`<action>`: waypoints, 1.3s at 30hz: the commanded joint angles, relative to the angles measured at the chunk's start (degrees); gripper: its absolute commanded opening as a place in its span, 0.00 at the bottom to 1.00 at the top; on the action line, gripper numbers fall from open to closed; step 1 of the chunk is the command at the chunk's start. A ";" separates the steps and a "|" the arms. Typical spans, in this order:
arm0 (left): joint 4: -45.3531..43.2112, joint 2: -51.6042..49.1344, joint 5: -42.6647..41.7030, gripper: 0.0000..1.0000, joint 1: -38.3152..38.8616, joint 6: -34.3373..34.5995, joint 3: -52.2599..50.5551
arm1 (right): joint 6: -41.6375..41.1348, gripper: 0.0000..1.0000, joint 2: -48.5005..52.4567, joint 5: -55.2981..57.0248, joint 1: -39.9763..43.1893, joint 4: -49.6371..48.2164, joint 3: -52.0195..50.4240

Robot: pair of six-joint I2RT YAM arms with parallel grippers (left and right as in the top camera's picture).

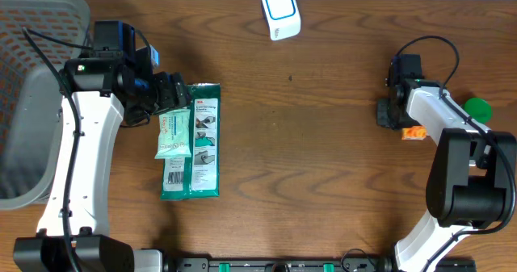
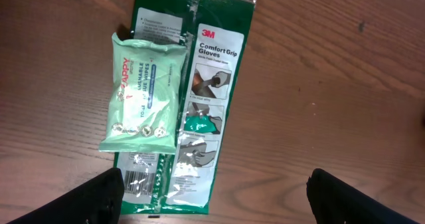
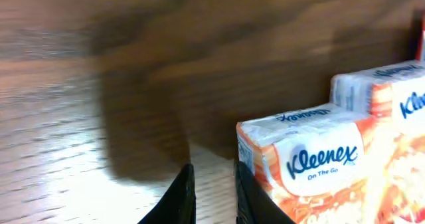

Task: Scan the item barcode
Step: 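Move the open right gripper left toward the table center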

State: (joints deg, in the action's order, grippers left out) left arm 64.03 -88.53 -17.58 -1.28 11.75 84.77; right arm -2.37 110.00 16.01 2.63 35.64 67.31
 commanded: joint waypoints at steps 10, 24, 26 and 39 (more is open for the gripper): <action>0.00 -0.20 0.76 0.89 0.09 -0.72 -0.09 | 2.01 0.31 -0.72 -10.19 -1.79 1.77 3.50; 0.00 -0.20 0.76 0.89 0.09 -0.72 -0.09 | 1.29 0.99 -0.74 -64.39 -8.28 -4.35 6.78; 0.00 -0.20 0.76 0.89 0.09 -0.72 -0.09 | -0.33 0.99 -0.74 -64.35 -9.97 -4.66 6.78; 0.00 -0.20 0.76 0.89 0.09 -0.72 -0.09 | -7.39 0.99 -0.74 -49.90 -19.63 -2.56 6.71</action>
State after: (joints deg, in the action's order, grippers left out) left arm 64.03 -88.53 -17.61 -1.28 11.75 84.77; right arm -6.98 109.97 -39.42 -16.27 32.99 73.12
